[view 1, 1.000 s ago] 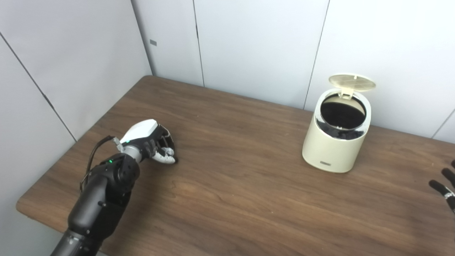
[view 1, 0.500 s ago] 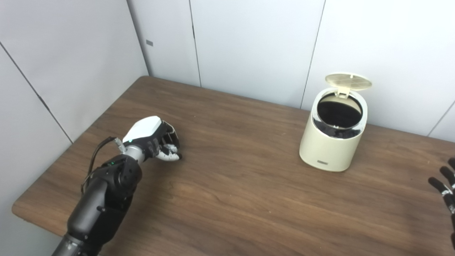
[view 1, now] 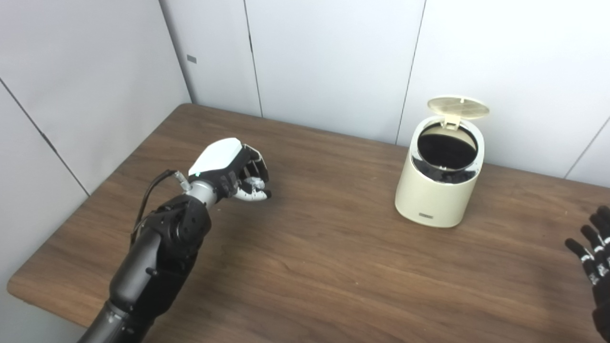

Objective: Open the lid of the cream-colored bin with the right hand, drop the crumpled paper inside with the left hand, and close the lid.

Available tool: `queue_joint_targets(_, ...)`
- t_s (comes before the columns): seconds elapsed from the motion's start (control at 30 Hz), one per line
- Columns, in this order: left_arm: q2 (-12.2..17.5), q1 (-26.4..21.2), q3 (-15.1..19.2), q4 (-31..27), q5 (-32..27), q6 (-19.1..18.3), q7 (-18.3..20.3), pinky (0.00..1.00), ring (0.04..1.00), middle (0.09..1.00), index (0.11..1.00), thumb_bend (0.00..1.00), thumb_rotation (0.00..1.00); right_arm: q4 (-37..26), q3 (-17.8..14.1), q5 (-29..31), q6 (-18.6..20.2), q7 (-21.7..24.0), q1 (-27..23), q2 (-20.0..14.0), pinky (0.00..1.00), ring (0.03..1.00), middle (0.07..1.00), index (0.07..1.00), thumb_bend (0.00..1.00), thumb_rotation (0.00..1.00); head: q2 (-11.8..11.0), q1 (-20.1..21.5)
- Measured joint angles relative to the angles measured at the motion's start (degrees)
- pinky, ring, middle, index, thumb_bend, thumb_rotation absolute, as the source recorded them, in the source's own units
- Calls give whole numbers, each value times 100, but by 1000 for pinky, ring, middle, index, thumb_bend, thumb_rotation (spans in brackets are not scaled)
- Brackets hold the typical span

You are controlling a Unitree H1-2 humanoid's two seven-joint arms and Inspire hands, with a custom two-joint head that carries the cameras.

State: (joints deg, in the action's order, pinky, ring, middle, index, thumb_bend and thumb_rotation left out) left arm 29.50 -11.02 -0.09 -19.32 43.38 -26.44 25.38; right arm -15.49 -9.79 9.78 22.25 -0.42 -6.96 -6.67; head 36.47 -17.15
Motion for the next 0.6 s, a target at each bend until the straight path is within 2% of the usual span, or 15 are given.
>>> queue_joint_targets(0.17,-6,-261,-208,-67,-8,32,-10,378,373,475,497,500,0,23,-13,40,-48,-10,-7,132,928,980,974,951,453,1000,-18,229)
queue_joint_targets(0.23,-29,-345,-279,-67,-43,56,-20,374,366,458,502,499,0,172,-37,78,-212,5,-10,132,922,979,972,952,467,1000,-70,370)
queue_joint_targets(0.33,-108,-424,-359,-67,-89,92,-30,400,386,487,492,501,0,339,-53,89,-353,34,-1,120,895,969,962,943,479,1000,-88,554)
queue_joint_targets(0.47,-261,-557,-528,-66,-80,99,-26,408,393,500,488,501,0,574,-65,131,-727,111,-2,72,908,967,959,938,508,1000,-132,756)
queue_joint_targets(0.6,-380,-733,-699,-57,-19,103,-28,424,406,509,480,502,0,858,-68,130,-936,149,6,43,920,964,961,938,520,1000,-193,897)
